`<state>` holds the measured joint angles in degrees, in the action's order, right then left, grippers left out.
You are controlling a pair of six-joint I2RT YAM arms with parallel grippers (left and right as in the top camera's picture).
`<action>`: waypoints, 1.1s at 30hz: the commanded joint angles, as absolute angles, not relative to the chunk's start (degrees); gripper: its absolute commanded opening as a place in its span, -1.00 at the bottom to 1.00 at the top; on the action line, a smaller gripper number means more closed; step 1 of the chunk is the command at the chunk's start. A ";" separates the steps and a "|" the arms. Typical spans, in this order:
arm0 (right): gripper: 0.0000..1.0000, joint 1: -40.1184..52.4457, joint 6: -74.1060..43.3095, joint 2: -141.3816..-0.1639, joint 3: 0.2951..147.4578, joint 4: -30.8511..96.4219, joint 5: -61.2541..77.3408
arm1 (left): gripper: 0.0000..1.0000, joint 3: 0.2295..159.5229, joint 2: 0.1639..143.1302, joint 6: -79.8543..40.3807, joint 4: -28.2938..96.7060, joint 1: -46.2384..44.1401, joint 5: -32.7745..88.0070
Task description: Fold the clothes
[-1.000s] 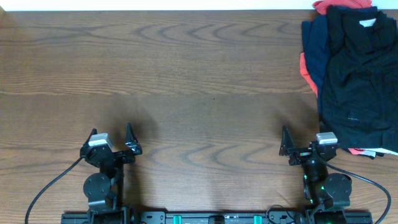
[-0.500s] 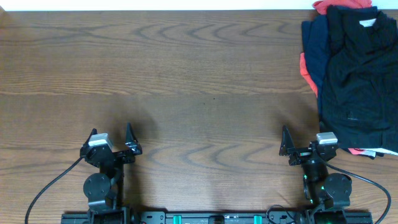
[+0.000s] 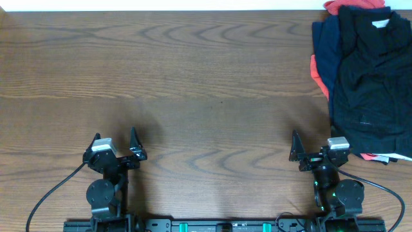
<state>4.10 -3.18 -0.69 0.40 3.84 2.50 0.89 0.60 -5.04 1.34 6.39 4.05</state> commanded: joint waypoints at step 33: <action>0.98 4.51 -3.55 -5.02 8.40 -4.82 -1.91 | 0.96 17.89 14.79 -4.29 4.71 6.68 6.70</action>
